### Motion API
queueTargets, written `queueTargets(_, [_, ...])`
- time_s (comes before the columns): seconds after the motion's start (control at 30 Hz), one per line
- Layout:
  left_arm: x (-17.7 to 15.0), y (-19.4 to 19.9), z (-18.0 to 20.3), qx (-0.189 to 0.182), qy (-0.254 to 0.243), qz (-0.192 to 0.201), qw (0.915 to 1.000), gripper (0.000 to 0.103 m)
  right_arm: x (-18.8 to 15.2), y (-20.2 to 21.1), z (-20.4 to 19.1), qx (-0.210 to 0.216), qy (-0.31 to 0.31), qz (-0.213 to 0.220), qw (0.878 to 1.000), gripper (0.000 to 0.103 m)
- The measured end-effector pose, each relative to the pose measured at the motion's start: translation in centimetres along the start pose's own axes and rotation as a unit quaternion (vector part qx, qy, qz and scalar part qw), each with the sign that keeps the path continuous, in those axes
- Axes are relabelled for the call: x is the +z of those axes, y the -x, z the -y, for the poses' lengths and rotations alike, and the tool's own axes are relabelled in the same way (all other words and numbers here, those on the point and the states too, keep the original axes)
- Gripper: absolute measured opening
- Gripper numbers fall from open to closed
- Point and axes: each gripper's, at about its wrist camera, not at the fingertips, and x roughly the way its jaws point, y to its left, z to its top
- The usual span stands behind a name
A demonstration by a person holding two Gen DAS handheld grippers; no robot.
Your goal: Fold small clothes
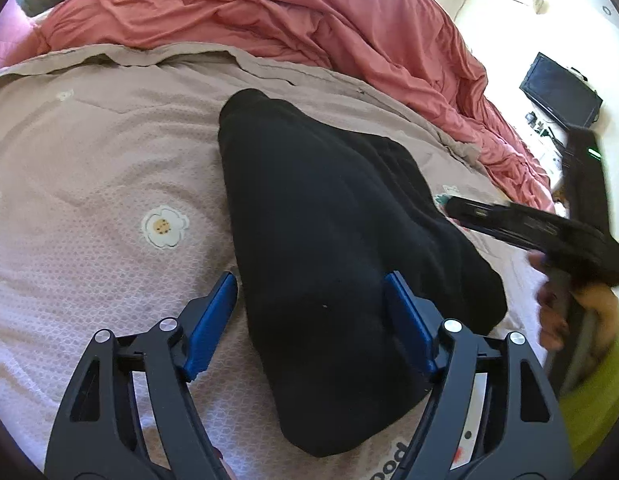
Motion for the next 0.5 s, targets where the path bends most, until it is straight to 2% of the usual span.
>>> queueTargets(0.17, [0.0,0.1,0.4,-0.004,-0.010,0.000,0.9999,0.069,1.1,-2.4,0.2,0.008,-0.015,-0.022,1.000,0.044])
queueTargets(0.23, [0.0,0.0,0.4,-0.004,-0.010,-0.001,0.9999,0.069,1.3,-2.6,0.2,0.009,-0.016,-0.025,1.000,0.044])
queueTargets(0.33, [-0.1,-0.1,0.2,-0.010,-0.005,-0.003,0.9999,0.076,1.4,-2.7,0.1,0.017,-0.018,-0.025,0.999,0.045])
queueTargets(0.5, [-0.2,-0.1,0.6,-0.008,-0.010,-0.004,0.9999,0.076,1.5,-2.5,0.5,0.035,-0.028,-0.021,0.999,0.046])
